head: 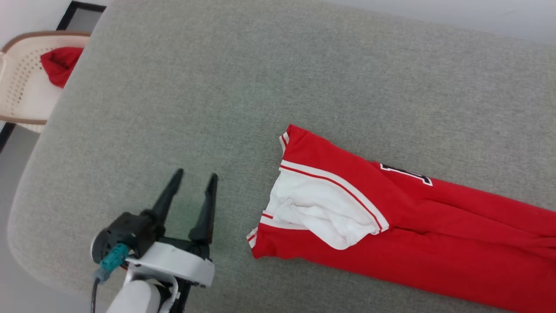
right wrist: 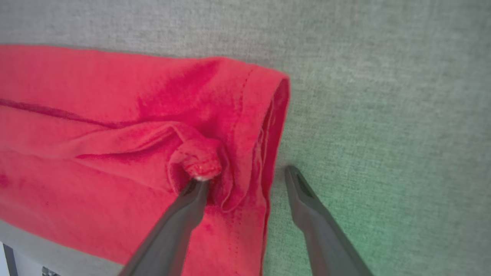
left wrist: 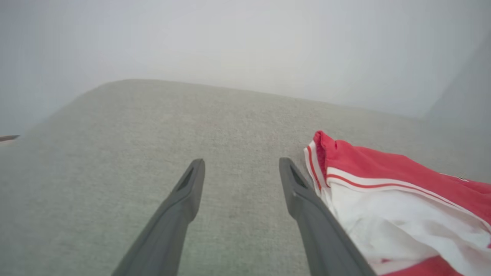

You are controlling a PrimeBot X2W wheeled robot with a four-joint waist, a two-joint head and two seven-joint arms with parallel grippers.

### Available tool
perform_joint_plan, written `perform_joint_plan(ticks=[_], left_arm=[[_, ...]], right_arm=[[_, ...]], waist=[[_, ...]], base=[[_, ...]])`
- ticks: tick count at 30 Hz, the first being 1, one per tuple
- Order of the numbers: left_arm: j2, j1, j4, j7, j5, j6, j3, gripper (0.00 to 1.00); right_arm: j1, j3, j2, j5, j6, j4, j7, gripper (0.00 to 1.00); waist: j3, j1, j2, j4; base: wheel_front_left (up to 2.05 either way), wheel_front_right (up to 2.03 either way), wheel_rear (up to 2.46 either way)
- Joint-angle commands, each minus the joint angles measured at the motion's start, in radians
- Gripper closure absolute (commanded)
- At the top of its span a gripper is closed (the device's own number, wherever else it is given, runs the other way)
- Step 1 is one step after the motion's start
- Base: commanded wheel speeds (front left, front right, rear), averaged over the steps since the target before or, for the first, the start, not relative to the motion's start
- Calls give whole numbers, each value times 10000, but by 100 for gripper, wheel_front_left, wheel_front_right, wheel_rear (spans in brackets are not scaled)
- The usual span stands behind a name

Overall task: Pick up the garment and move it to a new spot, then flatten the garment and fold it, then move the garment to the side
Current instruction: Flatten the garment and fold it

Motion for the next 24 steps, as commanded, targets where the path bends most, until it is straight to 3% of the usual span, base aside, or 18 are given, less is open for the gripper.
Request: perform_joint_plan(ticks=[1,6,7,8,17,24], left_arm=[[-299,96,-120,5,632,-62,417,0],[-825,222,-114,6,1871,-457,1253,0],[-927,241,-85,6,1993,-550,1403,0],[-999,266,-64,6,2098,-639,1547,0],[-1383,498,112,6,2626,-1110,2418,0],[-1267,639,-4,6,2758,-1217,2735,0]], right_arm=[[-162,279,361,-205,8,136,363,0],[-462,408,878,-606,31,197,948,0],[-487,435,961,-657,32,193,1016,69],[-526,453,1029,-726,32,176,1045,100],[-945,-266,1022,-1240,-8,363,342,100],[-1319,-1222,638,-1701,-3,1158,-1069,100]], waist=[[93,0,0,112],[101,0,0,121],[98,0,0,109],[99,0,0,90],[62,0,0,-428],[104,0,0,-1054]], base=[[0,0,0],[0,0,0],[0,0,0],[0,0,0],[0,0,0],[0,0,0]])
